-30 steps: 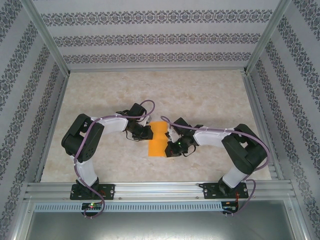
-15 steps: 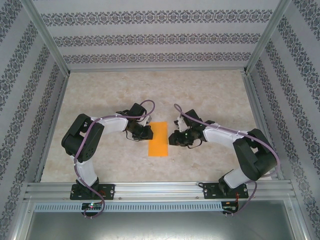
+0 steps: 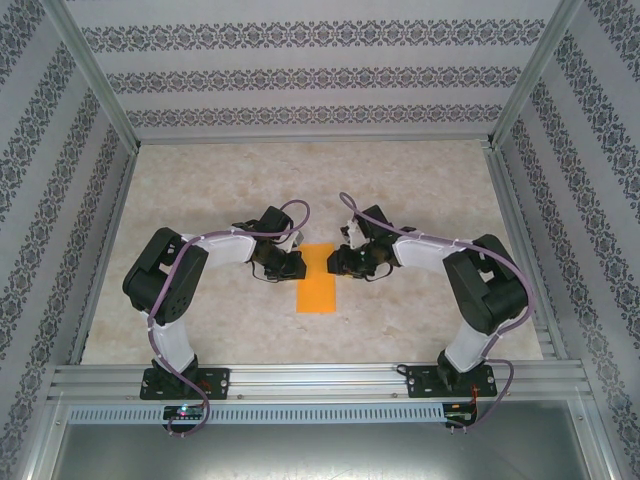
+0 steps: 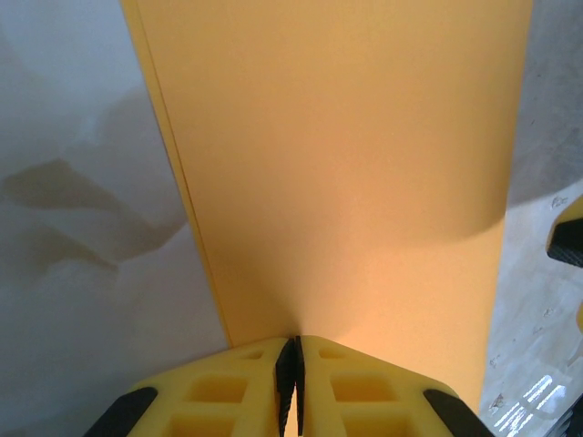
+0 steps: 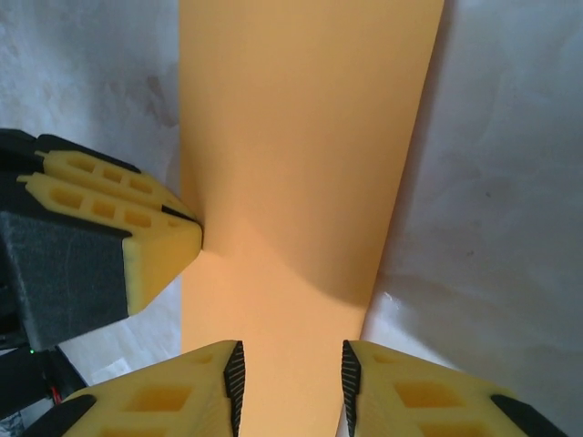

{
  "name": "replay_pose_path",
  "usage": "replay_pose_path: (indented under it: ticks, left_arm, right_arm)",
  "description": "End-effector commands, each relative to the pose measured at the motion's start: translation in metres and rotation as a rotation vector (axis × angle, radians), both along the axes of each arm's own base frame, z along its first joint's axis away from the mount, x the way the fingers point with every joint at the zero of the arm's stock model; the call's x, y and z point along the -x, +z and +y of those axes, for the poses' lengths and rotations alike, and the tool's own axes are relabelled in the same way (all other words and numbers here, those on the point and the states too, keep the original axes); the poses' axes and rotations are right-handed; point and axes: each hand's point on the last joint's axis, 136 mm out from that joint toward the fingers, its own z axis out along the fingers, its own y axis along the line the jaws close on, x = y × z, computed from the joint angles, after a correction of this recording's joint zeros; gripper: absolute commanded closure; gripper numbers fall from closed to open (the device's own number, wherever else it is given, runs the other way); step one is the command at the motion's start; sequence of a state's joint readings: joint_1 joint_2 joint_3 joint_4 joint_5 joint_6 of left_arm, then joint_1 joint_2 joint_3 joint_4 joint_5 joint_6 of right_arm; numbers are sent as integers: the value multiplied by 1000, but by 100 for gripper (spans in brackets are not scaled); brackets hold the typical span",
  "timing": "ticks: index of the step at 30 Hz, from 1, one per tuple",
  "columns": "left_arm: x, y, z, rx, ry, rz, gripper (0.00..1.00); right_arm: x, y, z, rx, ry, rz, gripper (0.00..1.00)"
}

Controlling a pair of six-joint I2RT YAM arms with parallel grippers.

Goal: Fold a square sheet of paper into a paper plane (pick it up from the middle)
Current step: Fold the triangle a second time at the center of the table.

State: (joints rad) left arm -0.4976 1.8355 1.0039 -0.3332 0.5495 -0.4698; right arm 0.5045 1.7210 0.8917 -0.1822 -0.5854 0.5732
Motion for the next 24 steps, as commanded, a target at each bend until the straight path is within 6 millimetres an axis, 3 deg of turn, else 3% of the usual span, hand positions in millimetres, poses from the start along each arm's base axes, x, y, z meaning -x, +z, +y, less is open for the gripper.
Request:
replay_pose_path:
  ticks: [1, 13, 24]
  left_arm:
    - [48, -50, 52, -254, 0, 172, 83]
    - [51, -50, 54, -250, 2, 170, 83]
    - [50, -50, 52, -247, 3, 170, 84]
  right_arm:
    - [-14, -1, 2, 26, -3, -31, 63]
    - [-30, -18, -4, 117, -15, -39, 61]
    - [-23, -8, 22, -9, 29, -15, 60]
